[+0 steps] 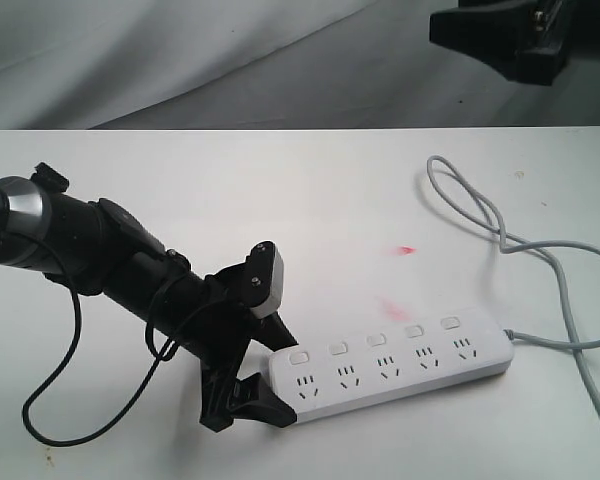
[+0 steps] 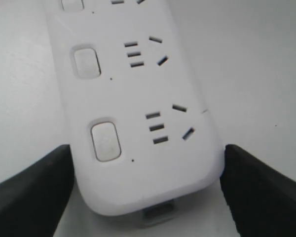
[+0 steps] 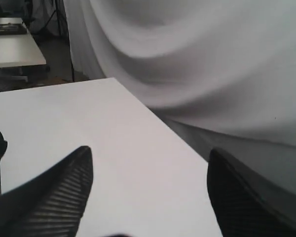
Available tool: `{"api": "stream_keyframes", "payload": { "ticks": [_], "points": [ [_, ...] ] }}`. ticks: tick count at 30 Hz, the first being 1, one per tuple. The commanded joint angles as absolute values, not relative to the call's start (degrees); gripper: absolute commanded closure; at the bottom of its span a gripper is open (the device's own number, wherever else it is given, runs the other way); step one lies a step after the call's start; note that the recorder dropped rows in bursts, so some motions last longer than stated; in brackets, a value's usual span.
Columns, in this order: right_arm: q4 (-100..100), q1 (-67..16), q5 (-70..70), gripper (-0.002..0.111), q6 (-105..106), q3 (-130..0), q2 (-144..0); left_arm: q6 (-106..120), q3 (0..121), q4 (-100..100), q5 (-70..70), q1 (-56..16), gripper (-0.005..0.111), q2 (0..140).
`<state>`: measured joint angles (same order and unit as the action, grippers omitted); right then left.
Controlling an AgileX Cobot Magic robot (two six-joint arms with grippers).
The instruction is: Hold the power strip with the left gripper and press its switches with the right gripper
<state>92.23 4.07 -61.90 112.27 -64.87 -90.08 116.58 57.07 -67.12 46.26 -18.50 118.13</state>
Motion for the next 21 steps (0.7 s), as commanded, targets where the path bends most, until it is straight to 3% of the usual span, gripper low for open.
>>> {"api": "stream_keyframes", "payload": {
  "ticks": [1,15,17,21],
  "points": [
    [93.64,4.01,-62.08,0.047,110.44,-64.8,-85.4,117.14,56.88,-66.65,45.0,-18.68,0.077,118.13],
    [92.17,4.01,-68.47,0.048,97.42,-64.8,-74.2,117.26,56.88,-66.65,45.0,-18.68,0.077,118.13],
    [91.16,4.01,-68.47,0.053,93.43,-64.8,-73.08,117.26,56.88,-66.65,45.0,-18.68,0.077,118.13],
    [89.0,4.01,-68.47,0.081,85.13,-64.8,-70.86,117.14,56.88,-66.65,45.0,-18.68,0.077,118.13]
  ]
}}
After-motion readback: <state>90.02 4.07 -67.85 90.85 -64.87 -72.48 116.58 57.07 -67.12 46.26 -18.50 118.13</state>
